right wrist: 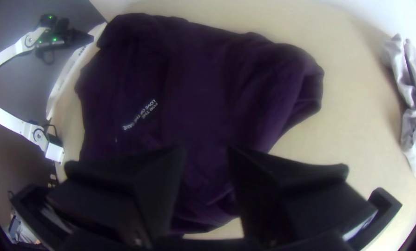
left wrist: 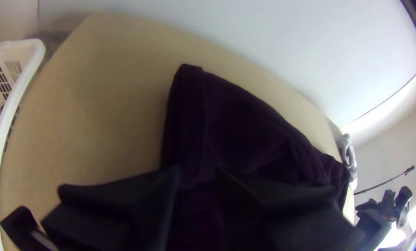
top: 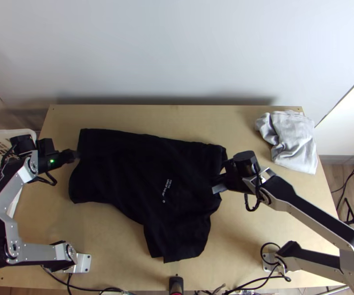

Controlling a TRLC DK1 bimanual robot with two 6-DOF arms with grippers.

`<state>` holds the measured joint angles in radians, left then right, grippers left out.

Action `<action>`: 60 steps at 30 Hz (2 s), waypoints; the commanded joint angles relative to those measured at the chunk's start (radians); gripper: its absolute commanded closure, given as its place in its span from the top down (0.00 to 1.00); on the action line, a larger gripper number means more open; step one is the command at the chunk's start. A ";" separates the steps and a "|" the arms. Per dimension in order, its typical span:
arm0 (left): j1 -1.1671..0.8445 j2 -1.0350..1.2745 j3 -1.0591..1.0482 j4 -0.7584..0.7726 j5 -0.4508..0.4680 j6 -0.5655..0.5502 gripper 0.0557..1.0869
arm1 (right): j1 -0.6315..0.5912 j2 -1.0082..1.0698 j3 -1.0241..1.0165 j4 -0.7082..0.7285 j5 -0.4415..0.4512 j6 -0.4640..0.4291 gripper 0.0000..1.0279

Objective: Fold the t-shirt

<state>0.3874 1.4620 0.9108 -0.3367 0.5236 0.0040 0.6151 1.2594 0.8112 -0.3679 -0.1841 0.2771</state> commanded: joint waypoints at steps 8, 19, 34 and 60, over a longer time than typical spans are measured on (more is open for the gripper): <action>0.125 -0.057 0.079 -0.443 0.070 0.275 0.95 | 0.000 -0.123 0.040 -0.164 -0.021 0.054 0.96; 0.254 -0.114 0.026 -0.628 0.076 0.475 0.95 | 0.035 -0.256 -0.069 -0.298 -0.164 0.226 0.95; 0.303 -0.164 -0.164 -0.594 0.050 0.508 0.95 | 0.189 -0.299 -0.185 -0.302 -0.187 0.315 0.94; 0.191 -0.144 -0.184 -0.231 0.050 0.137 0.95 | 0.362 -0.219 -0.190 -0.194 -0.364 0.439 0.93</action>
<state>0.6338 1.3052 0.7254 -0.6357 0.5732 0.2386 0.9405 0.9878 0.6369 -0.6437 -0.5346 0.6628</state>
